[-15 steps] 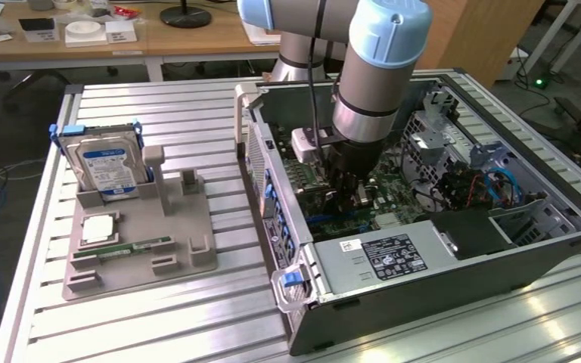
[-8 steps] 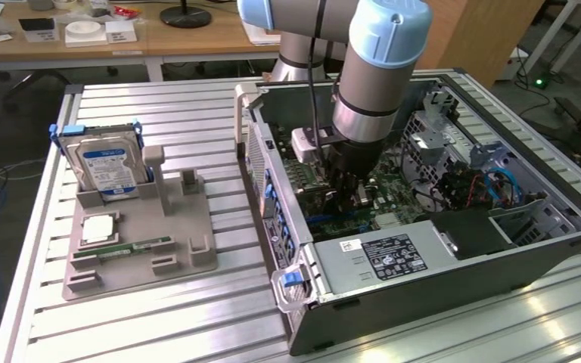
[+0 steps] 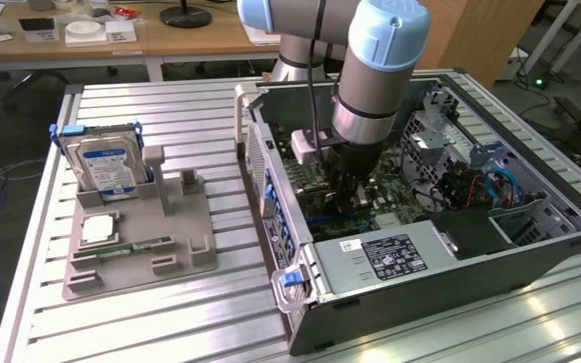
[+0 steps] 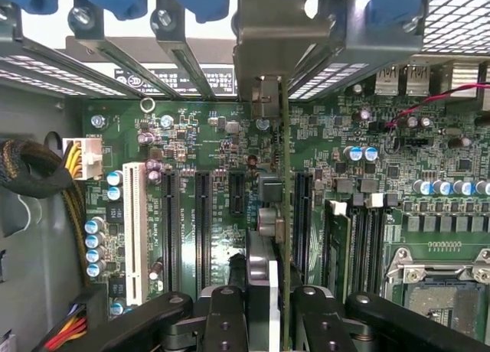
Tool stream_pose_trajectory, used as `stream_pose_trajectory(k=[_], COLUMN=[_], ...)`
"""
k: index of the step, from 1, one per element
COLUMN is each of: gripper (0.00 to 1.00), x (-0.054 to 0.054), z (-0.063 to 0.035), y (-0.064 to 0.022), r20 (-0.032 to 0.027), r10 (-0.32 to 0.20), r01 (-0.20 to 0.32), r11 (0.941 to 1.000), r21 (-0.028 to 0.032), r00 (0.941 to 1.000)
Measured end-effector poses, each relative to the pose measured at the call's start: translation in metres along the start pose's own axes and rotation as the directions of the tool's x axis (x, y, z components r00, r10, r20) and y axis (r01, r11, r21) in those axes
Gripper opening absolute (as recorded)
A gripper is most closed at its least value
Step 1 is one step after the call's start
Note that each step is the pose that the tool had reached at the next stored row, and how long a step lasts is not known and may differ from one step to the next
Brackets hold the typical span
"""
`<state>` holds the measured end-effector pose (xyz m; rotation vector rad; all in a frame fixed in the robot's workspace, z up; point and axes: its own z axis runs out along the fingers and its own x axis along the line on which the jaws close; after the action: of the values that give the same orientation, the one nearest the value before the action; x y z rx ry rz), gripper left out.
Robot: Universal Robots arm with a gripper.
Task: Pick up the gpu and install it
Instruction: 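Insert the gpu into the slot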
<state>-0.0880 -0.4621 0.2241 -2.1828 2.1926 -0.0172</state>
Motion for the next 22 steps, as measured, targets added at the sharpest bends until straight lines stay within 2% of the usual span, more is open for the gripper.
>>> stream_pose_trajectory(k=[22], gripper=[0.28], x=[0.0002], z=[0.0056], y=[0.0002], r20=[-0.0001], r10=[0.0], r01=[0.0], r11=[1.0], r21=[0.0], r00=[1.0])
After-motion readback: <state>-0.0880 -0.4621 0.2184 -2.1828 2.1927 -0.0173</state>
